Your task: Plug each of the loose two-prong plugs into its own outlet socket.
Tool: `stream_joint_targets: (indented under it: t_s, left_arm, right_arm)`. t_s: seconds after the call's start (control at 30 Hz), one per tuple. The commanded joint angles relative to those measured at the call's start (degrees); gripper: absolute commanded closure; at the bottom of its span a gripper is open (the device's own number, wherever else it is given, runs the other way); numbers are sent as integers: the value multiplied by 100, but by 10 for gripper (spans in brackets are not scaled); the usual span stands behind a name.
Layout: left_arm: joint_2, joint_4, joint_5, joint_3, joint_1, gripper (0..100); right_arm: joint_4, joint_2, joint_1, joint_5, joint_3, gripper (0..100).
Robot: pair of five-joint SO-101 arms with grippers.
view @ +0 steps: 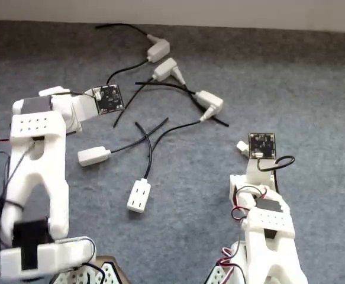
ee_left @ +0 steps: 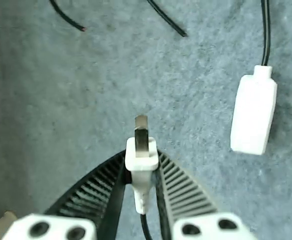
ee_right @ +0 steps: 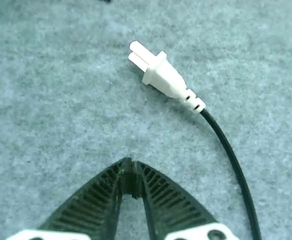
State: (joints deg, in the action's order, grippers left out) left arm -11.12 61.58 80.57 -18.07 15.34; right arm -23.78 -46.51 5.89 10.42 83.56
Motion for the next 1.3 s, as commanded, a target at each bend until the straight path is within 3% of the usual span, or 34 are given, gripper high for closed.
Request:
stream_joint_targets:
  t_s: [0.0, 0.27, 0.43, 0.63, 1.07, 1.27]
  left_arm:
    - [-1007, 343, 2127, 31, 57, 993]
    - [-2185, -360, 1864, -1543, -163, 993]
    - [-3240, -1108, -44, -2791, -690, 993]
    - [-4602, -668, -730, -3996, -1692, 993]
    - [-6905, -642, -3666, -5596, -4303, 993]
    - [-7336, -941, -5222, -5648, -4901, 993]
  right_arm:
    - [110, -22, -48, -35, -22, 992]
    - [101, -22, -48, -35, -13, 992]
    - [-22, -31, -48, -35, -31, 992]
    - [-22, -31, -48, -26, -31, 992]
    - [-22, -31, -48, -26, -31, 992]
    - [-22, -31, -48, -26, -31, 992]
